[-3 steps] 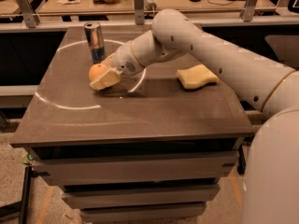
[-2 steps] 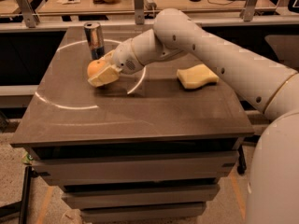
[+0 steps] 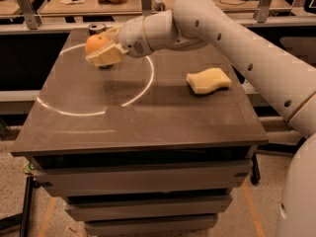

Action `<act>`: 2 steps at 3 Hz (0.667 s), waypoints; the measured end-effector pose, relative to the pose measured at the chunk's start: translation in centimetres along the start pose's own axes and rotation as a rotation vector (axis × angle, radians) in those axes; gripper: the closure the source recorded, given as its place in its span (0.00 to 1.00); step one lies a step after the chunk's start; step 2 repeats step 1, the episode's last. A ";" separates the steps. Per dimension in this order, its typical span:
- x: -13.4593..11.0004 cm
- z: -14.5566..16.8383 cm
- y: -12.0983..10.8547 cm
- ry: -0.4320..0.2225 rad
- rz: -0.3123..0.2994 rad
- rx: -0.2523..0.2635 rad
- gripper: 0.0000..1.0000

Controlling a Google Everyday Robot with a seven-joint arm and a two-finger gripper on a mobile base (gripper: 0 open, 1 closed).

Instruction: Pick orange

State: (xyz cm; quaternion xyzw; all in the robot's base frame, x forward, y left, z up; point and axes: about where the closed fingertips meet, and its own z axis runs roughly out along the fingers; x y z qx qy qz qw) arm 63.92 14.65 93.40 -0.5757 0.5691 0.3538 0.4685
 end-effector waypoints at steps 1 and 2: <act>-0.4 -0.1 -0.1 -0.006 -0.005 0.003 1.00; -0.4 -0.1 -0.1 -0.006 -0.005 0.003 1.00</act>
Offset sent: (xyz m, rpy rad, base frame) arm 0.0000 0.0000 0.0000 0.0000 0.0000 0.0000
